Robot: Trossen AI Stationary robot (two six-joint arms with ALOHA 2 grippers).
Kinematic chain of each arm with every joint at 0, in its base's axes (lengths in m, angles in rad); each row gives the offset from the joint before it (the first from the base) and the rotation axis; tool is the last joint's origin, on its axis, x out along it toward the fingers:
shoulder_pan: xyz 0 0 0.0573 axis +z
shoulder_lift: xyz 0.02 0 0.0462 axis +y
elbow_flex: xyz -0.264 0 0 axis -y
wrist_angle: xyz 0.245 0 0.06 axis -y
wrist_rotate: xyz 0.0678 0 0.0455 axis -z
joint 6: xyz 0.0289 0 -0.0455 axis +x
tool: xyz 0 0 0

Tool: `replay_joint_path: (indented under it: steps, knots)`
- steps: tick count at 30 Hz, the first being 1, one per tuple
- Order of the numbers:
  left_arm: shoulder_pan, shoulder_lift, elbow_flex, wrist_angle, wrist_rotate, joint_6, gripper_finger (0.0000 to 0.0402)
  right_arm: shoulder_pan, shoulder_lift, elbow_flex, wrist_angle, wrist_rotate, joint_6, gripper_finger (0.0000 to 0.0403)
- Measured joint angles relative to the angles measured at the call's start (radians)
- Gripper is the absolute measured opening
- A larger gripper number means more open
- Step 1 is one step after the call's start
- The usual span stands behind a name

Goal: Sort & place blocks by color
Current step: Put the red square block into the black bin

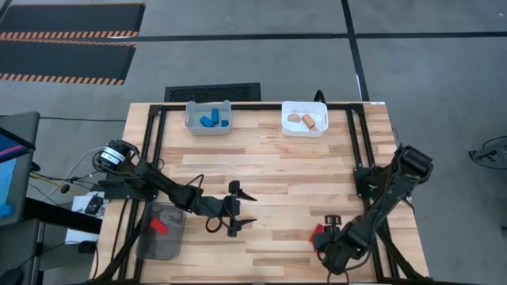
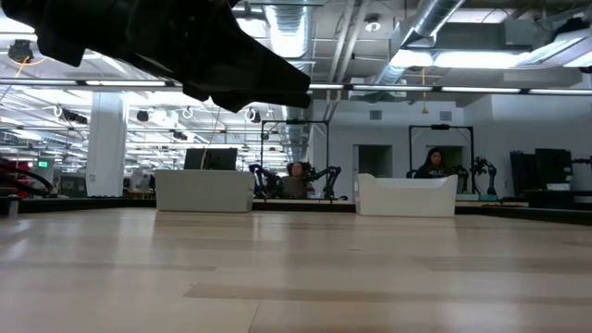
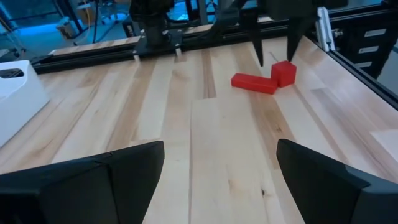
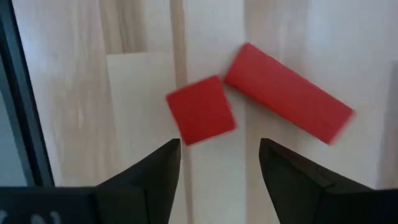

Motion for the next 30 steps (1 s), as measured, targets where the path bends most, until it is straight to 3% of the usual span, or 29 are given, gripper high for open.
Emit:
replay_joint_path:
  steps: [13,24,30]
  knots:
    - [0.031,-0.001,0.000,0.006,0.024,0.000,0.0304,-0.036,0.039,0.030,0.069,0.003,-0.118,0.0243]
    - [0.031,-0.001,0.000,0.006,0.031,0.000,0.0304,-0.043,0.039,0.029,0.075,0.001,-0.100,0.0172]
    - [0.031,-0.001,0.000,0.007,0.031,0.000,0.0304,-0.042,0.039,0.024,0.079,0.004,-0.071,0.0169]
